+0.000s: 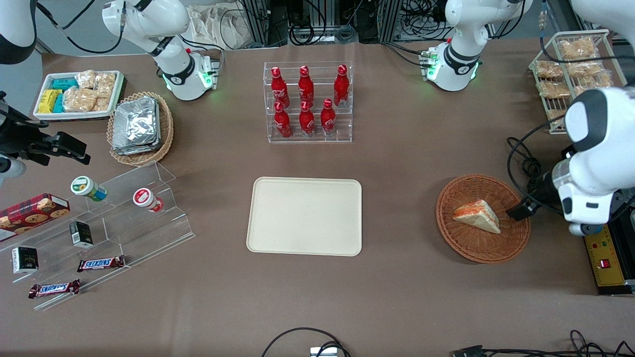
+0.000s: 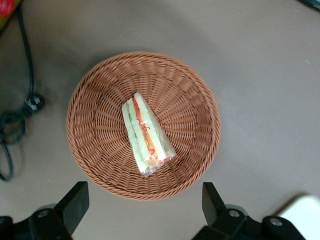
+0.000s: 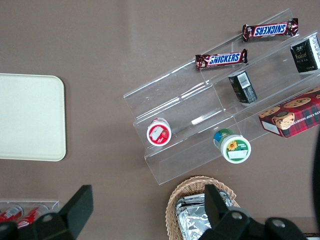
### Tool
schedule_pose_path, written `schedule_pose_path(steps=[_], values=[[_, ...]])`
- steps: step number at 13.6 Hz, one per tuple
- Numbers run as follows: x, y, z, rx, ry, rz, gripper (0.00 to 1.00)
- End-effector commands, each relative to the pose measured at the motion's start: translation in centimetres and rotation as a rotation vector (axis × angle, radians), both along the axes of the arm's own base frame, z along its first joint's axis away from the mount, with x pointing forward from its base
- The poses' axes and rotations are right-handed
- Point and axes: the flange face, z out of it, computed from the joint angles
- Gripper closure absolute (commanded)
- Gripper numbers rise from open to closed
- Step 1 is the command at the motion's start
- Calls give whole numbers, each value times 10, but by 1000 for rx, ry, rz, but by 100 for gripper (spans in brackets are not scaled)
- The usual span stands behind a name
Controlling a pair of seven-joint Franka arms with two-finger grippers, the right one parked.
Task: Place sandwich from basket to tray
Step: 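Move the left gripper over the wrapped sandwich in the wicker basket, then lower the left gripper and close it on the wrapped sandwich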
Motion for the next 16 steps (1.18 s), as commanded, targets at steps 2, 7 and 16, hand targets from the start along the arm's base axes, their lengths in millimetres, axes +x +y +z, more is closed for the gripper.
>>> schedule_pose_path(steps=[2,7,16], values=[[4,-24,-50,113,37,164,0],[-5,-22,-114,132,37,289,0],[-28,-29,-174,138,34,354,11]])
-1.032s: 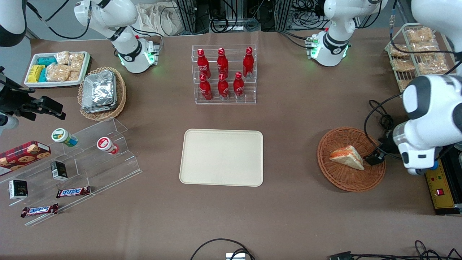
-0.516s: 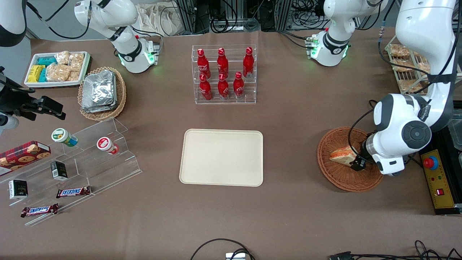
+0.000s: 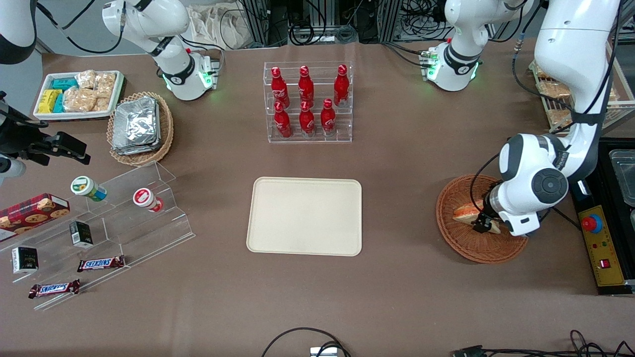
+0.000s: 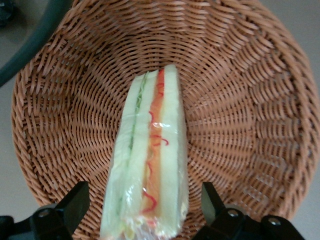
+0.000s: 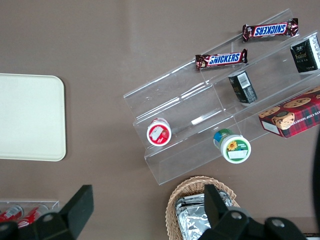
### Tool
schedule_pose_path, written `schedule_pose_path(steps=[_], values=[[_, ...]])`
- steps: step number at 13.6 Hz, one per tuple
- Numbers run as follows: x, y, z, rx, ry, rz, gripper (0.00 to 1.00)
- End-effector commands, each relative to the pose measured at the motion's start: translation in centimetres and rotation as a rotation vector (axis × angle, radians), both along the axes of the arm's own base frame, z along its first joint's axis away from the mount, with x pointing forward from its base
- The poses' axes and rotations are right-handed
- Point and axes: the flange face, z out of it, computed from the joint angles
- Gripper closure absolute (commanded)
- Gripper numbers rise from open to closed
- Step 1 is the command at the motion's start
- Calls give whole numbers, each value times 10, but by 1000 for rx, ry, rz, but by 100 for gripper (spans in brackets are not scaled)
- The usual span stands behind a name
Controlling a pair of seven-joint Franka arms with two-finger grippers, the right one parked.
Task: Place sandwich from basket to tray
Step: 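Lower the left gripper and close it on the wrapped sandwich, then lift the sandwich and carry it with the left gripper toward the beige tray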
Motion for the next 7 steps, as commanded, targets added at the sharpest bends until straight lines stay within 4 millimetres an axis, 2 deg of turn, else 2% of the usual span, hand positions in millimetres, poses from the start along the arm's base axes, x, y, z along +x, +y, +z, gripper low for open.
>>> schedule_pose_path(steps=[1,3,4,5,7], values=[[-1,-1,-3,23,-10,2,39],[0,-4,-4,19,5,-36,94],[1,-2,-2,17,12,-69,100],[1,-2,1,14,28,-110,100],[7,0,20,17,37,-146,100]])
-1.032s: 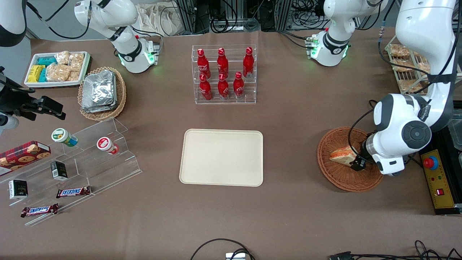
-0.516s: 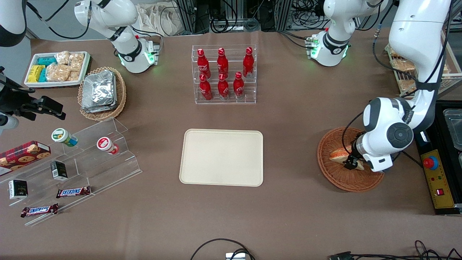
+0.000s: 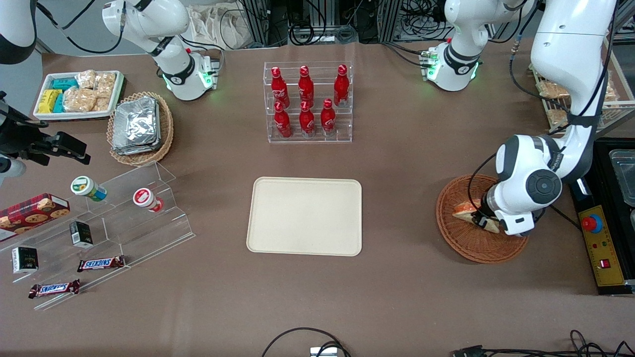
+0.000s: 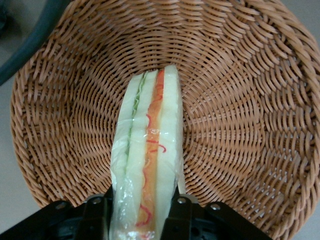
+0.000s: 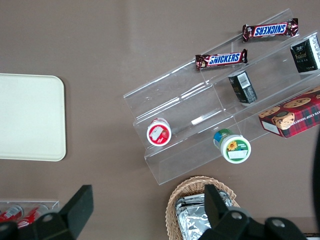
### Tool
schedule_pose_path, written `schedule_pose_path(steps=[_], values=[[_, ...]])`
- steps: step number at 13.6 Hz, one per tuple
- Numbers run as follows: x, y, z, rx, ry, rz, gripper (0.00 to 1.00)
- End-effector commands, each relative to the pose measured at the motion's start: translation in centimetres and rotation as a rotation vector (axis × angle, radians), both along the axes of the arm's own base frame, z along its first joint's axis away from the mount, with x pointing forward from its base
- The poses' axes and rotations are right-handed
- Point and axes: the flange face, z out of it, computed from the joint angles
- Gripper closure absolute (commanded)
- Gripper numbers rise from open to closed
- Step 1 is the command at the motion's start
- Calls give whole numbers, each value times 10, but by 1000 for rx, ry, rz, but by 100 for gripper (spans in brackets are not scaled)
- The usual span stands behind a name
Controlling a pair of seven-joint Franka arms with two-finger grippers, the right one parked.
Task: Place sandwich from basket to tray
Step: 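Lift the sandwich and carry it with the left gripper toward the beige tray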
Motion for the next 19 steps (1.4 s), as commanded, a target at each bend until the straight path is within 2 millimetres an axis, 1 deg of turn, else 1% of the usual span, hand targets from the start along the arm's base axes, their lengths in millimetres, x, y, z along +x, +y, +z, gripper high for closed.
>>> schedule_pose_path(steps=[1,2,3,4,5,6,8,9,11,12,13,14,16,17,18,19], values=[[12,2,40,19,10,-73,100],[18,-4,63,21,6,-119,100],[23,-12,87,17,30,-205,100],[28,-18,116,8,53,-281,100],[36,-19,154,-11,42,-328,100],[41,-26,186,-19,41,-403,100],[39,-58,245,-46,55,-594,100],[36,-76,271,-71,43,-670,100],[25,-119,313,-137,-4,-784,100],[16,-150,320,-155,-12,-834,100],[3,-192,321,-156,-17,-900,100],[-7,-228,313,-159,-13,-944,100],[-11,-281,286,-178,-46,-974,100],[-8,-301,262,-194,-47,-997,100],[-10,-322,238,-200,-34,-1027,100],[-11,-344,209,-162,-34,-1068,100]])
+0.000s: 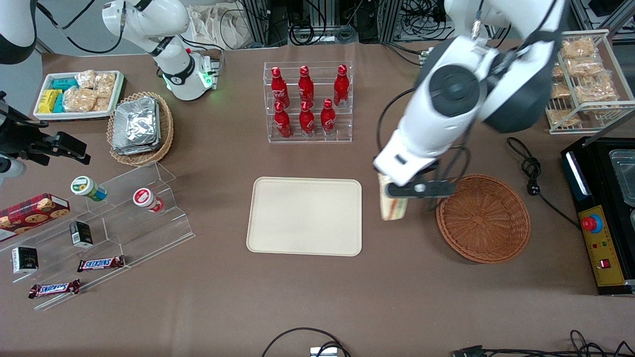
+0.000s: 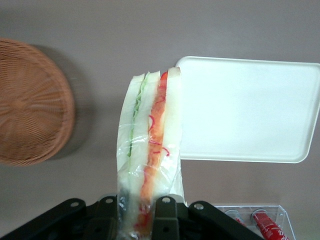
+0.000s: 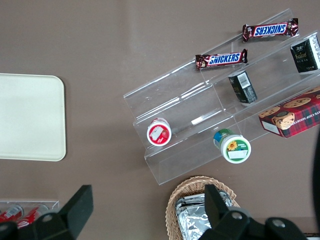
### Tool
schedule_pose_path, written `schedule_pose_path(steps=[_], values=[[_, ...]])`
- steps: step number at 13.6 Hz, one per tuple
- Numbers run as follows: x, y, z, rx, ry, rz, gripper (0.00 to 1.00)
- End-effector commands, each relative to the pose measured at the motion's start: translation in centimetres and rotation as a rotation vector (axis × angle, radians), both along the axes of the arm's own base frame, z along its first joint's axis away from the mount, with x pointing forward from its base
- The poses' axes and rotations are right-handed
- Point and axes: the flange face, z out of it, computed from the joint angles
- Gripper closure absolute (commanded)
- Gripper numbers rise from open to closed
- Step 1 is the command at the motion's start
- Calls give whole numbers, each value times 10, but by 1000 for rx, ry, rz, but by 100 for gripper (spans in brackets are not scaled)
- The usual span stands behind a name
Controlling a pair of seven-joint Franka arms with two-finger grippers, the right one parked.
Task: Place sandwich from basket to tray
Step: 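Lift the sandwich and carry it with the left gripper toward the beige tray, then lower the sandwich onto the beige tray and open the left gripper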
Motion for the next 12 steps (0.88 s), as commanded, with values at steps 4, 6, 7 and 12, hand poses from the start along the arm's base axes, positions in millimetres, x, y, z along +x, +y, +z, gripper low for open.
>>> schedule_pose_path(steps=[4,6,7,12], values=[[14,-78,-165,117,-63,-40,100],[4,-94,-211,126,-85,-78,100],[5,-96,-226,129,-97,-80,100],[2,-97,-256,161,-98,-85,95]])
